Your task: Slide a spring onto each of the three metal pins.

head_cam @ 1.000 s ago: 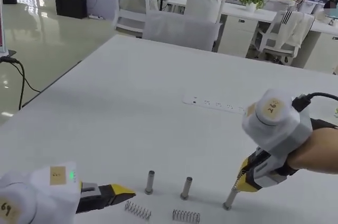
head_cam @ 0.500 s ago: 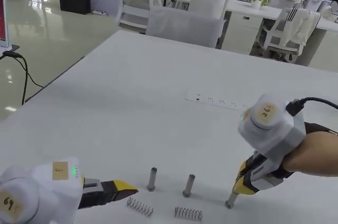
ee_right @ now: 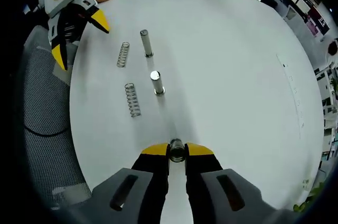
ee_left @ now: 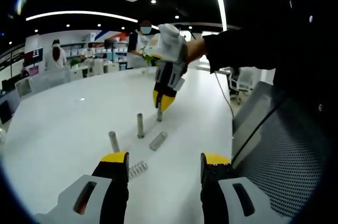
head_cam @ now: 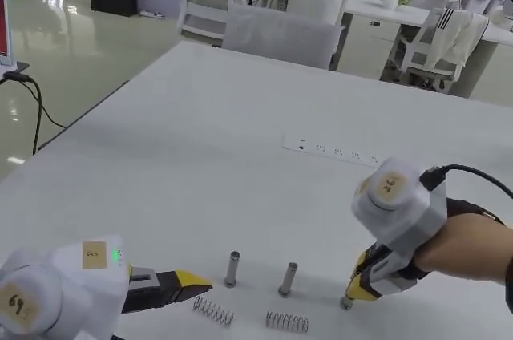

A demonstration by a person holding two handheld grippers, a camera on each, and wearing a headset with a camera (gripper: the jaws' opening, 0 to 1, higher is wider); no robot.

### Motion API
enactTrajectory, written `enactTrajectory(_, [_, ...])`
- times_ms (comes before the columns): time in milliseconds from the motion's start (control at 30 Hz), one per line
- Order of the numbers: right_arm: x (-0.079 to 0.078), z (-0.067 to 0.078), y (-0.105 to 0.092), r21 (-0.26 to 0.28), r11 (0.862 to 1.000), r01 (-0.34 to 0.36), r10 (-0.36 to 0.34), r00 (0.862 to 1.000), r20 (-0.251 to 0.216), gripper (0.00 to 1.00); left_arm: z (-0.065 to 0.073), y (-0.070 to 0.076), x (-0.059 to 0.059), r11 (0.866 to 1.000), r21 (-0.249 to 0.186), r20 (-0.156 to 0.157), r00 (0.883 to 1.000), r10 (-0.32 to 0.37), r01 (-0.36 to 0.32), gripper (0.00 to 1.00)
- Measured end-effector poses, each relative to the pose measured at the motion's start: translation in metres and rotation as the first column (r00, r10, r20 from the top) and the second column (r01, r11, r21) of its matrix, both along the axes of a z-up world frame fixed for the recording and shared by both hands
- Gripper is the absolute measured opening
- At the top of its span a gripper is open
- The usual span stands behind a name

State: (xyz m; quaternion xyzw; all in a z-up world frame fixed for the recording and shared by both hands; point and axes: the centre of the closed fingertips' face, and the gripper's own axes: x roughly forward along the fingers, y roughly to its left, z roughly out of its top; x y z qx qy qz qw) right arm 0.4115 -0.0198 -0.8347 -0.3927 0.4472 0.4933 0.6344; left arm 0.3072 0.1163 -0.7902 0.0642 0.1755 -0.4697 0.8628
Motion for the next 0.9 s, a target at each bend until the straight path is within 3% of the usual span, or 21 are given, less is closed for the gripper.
enactTrajectory(500, [0.0, -0.016, -0.002, -0.026, 1.0, 0.003, -0.003, 1.0, -0.003, 0.09, -0.001, 0.002, 0.0, 1.0, -0.004, -0.002, 1.0, 0.002, -0.002, 0.49])
enactTrajectory(900, [0.001, -0.018, -0.005, -0.028, 1.0, 0.007, -0.007, 1.0, 0.005, 0.13, 0.0, 0.0, 0.0, 1.0, -0.002, -0.003, 1.0, -0.002, 0.002, 0.48])
